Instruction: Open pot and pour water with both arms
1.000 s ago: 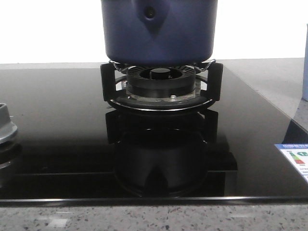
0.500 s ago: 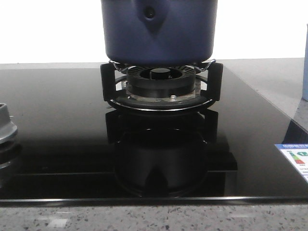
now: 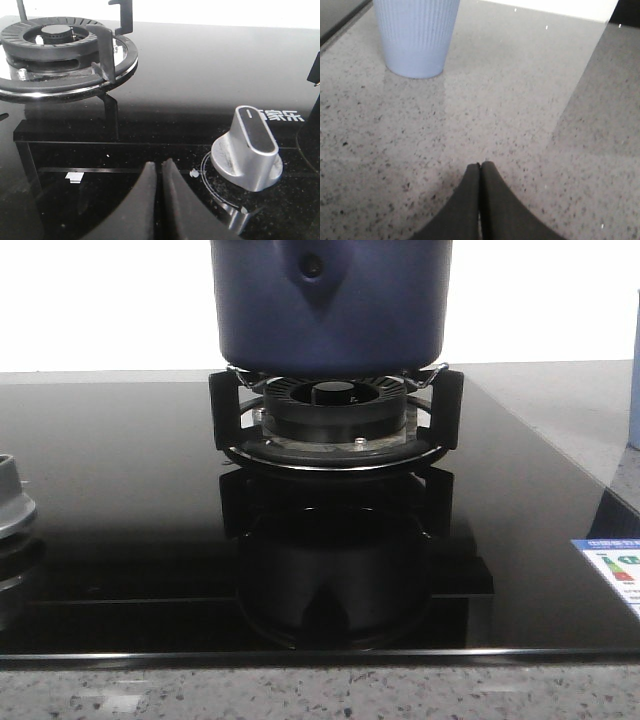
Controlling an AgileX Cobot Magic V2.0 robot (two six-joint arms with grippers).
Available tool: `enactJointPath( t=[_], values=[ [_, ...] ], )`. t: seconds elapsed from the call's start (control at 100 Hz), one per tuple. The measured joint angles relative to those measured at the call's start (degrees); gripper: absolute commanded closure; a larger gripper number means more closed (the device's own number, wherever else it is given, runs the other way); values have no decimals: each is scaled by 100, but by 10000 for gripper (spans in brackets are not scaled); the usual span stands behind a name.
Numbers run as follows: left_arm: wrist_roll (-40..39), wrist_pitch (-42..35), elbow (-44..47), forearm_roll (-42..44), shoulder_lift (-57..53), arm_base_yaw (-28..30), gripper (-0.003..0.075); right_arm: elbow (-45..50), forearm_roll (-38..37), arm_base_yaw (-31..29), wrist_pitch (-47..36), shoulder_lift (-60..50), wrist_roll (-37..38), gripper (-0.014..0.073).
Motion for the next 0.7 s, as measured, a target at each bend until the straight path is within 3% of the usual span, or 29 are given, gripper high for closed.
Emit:
enactJointPath(
  t=[0.14,0.37,0.55,0.7],
  values=[
    [0,-159,0,-500,0,0,741,26,-90,0,-836,0,0,665],
    [0,-1335,0,-3535,0,0,741,26,534,0,-2792,0,467,665],
    [-13,-1847,0,-4951,0,0,740,26,2172,0,-2892,0,687,664],
    [-13,-1988,0,-5098,0,0,740,-107,2845,0,-2360,0,733,664]
  ],
)
